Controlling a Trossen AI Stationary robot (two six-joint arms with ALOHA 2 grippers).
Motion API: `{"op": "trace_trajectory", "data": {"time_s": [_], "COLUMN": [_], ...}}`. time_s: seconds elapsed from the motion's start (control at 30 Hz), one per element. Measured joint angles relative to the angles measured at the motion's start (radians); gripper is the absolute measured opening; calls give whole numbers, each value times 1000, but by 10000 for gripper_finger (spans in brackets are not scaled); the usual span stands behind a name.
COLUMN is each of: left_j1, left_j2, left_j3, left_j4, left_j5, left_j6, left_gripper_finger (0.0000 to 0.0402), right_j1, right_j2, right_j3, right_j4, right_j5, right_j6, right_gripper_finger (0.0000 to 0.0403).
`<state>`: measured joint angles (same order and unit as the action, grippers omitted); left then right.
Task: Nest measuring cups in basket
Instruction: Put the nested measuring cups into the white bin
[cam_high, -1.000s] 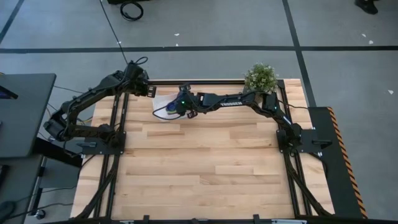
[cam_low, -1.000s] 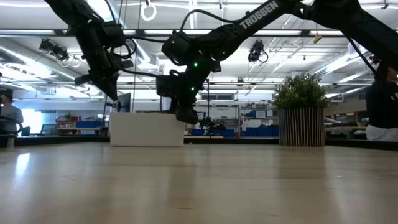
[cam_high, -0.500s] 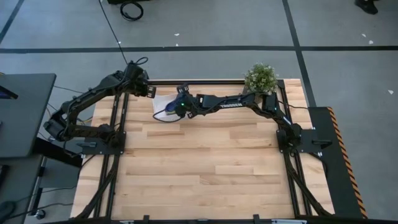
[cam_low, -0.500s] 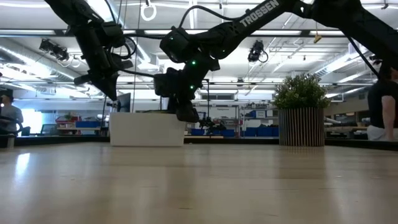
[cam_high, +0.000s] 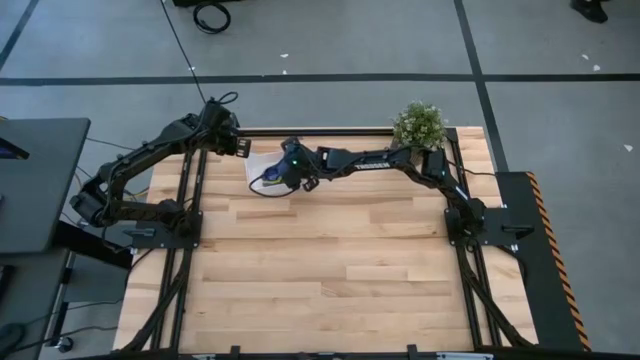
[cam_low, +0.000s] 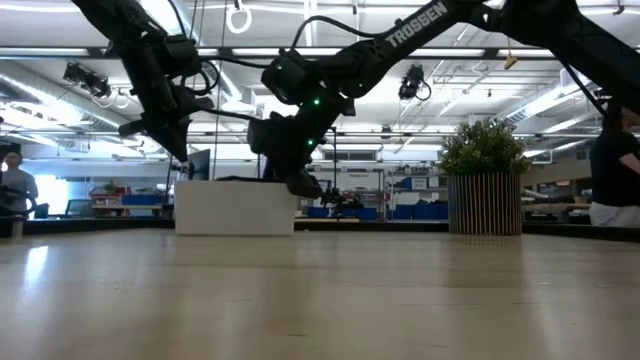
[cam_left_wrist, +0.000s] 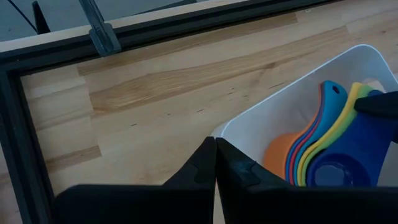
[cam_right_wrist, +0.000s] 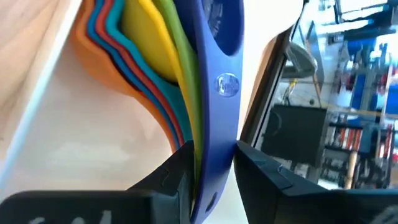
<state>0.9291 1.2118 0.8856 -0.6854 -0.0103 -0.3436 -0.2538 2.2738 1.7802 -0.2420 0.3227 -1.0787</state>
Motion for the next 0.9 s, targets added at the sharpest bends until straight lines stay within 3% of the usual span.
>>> {"op": "trace_trajectory", "data": {"time_s": [0.2,0.43,0.9], "left_j1": [0,0,0], "left_j2": [0,0,-1], "left_j3": [0,0,0], "left_j4": [0,-7,-10], "left_j5": [0,0,1], "left_j6": [3,40,42], "left_gripper_finger": [14,14,14], "right_j1": [-2,-2,-15], "right_j2": [-3,-26,-26], "right_j3": [0,0,0], "right_j4": [6,-104,-75], "right_j5": [73,-74,-156], "right_j6": [-60,-124,11], "right_gripper_finger": [114,114,118]}}
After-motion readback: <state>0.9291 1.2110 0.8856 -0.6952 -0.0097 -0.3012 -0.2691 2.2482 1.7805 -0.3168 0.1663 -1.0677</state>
